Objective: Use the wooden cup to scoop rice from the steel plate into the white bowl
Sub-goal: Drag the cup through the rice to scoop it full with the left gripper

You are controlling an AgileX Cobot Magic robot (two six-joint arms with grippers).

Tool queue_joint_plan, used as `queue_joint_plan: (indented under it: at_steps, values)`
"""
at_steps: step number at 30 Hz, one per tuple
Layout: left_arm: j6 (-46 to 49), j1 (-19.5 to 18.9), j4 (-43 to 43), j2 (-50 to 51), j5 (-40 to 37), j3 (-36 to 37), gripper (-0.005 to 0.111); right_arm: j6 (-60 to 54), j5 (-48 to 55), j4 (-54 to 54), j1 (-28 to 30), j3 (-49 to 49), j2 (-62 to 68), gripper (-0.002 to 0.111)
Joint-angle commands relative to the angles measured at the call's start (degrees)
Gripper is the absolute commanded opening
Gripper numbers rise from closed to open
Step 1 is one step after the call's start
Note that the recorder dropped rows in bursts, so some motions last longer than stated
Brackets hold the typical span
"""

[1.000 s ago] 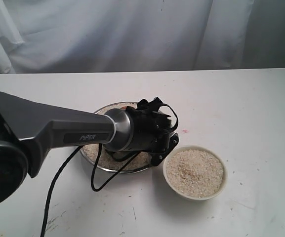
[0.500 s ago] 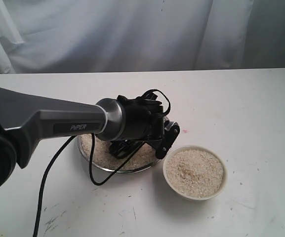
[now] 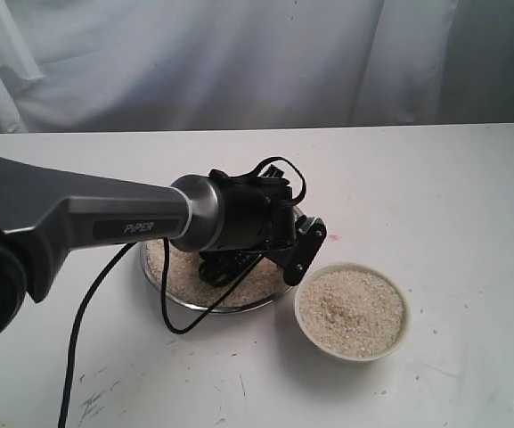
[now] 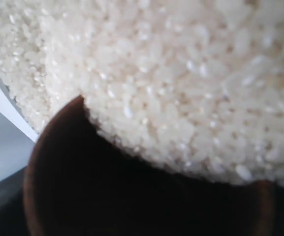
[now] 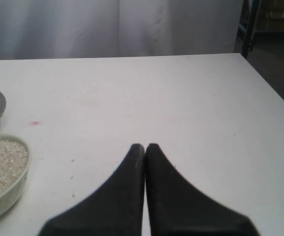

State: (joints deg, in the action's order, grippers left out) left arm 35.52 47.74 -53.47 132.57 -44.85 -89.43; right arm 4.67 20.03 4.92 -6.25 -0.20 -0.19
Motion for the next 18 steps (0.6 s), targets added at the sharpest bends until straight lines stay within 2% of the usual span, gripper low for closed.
queue_joint_plan:
  at_steps: [1,10,18]
  values:
    - [-0.91,0.22,4.96,-0.44,3.11,-0.24,0.000,-0.01,-0.32,-0.16,-0.04,0.20,0.19,0.000]
    - [-1.15,0.22,8.11,-0.44,4.74,-0.24,0.000,-0.01,-0.32,-0.16,-0.04,0.20,0.19,0.000]
    - [-5.09,-2.31,10.94,-0.44,5.83,-0.24,0.000,-0.01,-0.32,-0.16,-0.04,0.20,0.19,0.000]
